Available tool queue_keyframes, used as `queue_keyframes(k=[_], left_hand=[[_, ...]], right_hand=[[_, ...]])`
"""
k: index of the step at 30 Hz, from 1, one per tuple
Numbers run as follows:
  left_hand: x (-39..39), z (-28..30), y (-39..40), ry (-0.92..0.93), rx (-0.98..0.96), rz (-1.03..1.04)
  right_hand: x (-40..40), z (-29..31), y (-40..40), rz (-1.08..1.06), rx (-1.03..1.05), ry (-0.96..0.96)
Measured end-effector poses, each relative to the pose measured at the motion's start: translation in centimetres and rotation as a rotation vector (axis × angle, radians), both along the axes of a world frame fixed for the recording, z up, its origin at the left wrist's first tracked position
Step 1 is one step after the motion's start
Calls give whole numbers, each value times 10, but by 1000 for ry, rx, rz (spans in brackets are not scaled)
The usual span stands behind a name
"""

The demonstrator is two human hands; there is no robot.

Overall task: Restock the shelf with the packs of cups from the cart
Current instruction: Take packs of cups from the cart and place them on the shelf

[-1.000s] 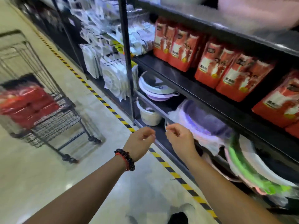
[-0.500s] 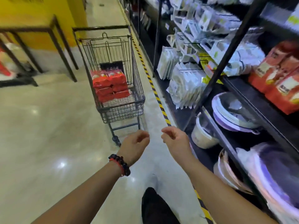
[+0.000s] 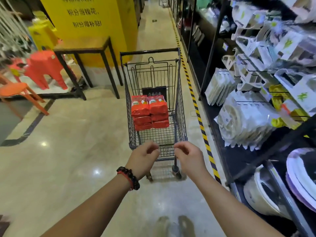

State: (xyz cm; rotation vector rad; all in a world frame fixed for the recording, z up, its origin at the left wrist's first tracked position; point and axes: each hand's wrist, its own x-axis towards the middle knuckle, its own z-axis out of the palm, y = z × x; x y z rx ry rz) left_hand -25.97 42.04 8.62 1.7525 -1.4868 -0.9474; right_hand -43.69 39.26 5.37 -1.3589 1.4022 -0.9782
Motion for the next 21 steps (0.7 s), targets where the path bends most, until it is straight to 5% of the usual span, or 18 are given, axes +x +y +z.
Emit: queue_keyframes(k=[21], left_hand=[[121, -58, -233, 167, 131, 153]], right_hand=[[84, -27, -257, 21, 137, 140]])
